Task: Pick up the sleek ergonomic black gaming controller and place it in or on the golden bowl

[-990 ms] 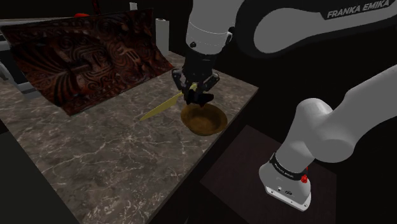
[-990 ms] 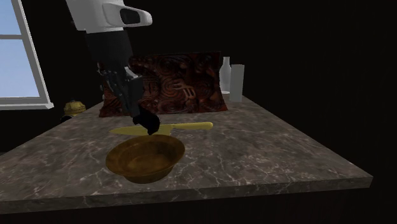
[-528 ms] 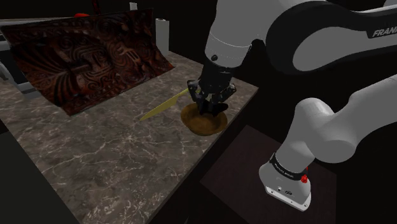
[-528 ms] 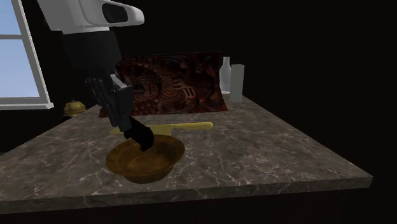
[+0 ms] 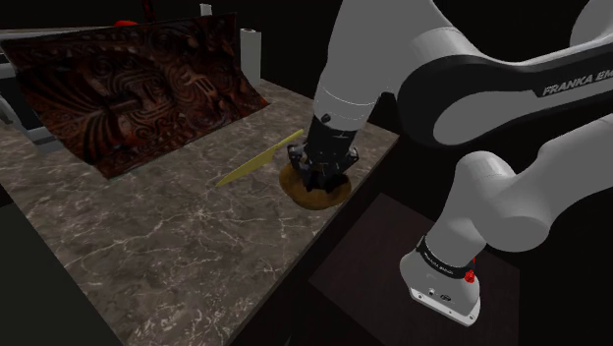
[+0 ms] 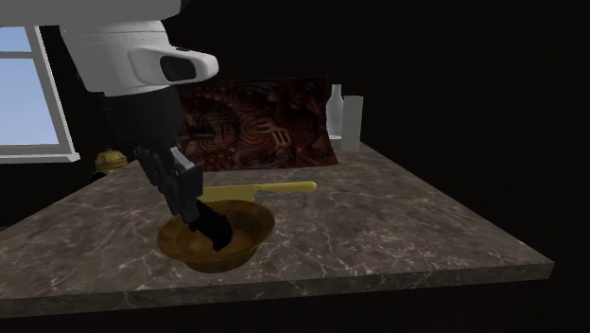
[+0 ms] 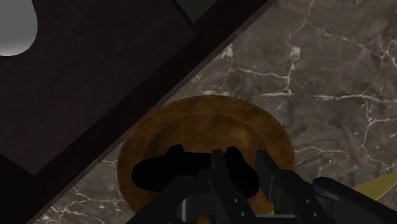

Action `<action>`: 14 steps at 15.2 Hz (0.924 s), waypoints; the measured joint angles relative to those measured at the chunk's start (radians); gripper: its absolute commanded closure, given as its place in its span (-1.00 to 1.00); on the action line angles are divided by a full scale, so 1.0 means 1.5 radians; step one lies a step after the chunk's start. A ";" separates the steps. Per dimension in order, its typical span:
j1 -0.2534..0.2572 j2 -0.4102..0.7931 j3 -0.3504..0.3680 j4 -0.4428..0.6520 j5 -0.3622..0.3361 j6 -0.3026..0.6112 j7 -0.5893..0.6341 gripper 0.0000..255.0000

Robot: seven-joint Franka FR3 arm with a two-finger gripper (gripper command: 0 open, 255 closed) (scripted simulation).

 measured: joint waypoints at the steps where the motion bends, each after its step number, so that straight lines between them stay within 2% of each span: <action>1: 0.000 0.001 0.001 -0.008 0.000 0.010 0.001 1.00; 5: -0.001 0.011 0.005 -0.026 -0.002 0.044 0.006 1.00; 10: 0.000 0.010 0.005 -0.028 -0.001 0.047 0.008 1.00; 11: 0.000 0.009 0.005 -0.029 -0.001 0.048 0.008 -1.00; 14: 0.001 0.010 0.005 -0.034 0.000 0.045 0.008 -1.00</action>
